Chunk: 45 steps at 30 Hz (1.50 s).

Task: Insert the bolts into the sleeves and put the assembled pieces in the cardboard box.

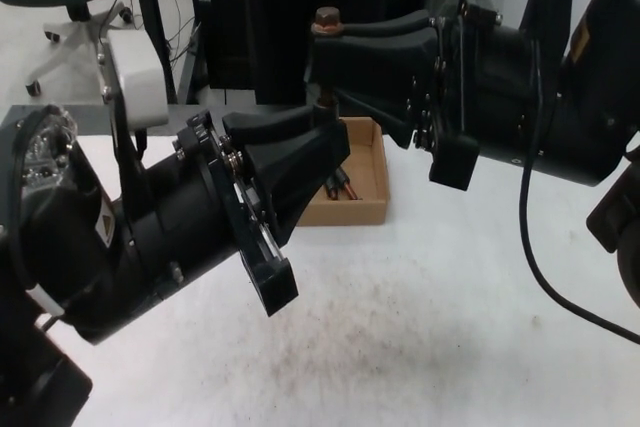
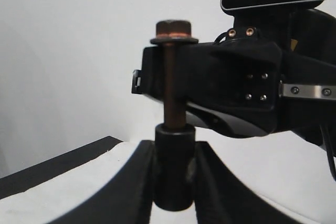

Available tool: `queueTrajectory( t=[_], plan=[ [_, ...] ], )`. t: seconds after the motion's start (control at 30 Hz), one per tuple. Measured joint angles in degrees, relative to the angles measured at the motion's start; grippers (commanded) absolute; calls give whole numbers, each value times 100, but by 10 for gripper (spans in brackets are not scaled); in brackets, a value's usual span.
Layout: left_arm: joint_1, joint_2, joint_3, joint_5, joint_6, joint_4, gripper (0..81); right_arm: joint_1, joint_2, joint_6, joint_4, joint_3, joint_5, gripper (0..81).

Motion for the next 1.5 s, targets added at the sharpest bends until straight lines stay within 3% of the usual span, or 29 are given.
queueTrajectory(
  t=[0.07,0.13,0.57,0.8,1.5],
  plan=[
    [0,0,0,0,0,2,4,0,0,-11,0,0,0,314],
    [0,0,0,0,0,2,4,0,0,-7,35,0,0,391],
    [0,0,0,-209,0,-11,4,-13,0,-7,424,0,55,363],
    [0,0,-6,-776,54,-40,4,-13,0,-18,446,0,-5,363],
    [0,0,-6,-814,185,213,4,-25,0,-9,450,0,-5,363]
  ],
)
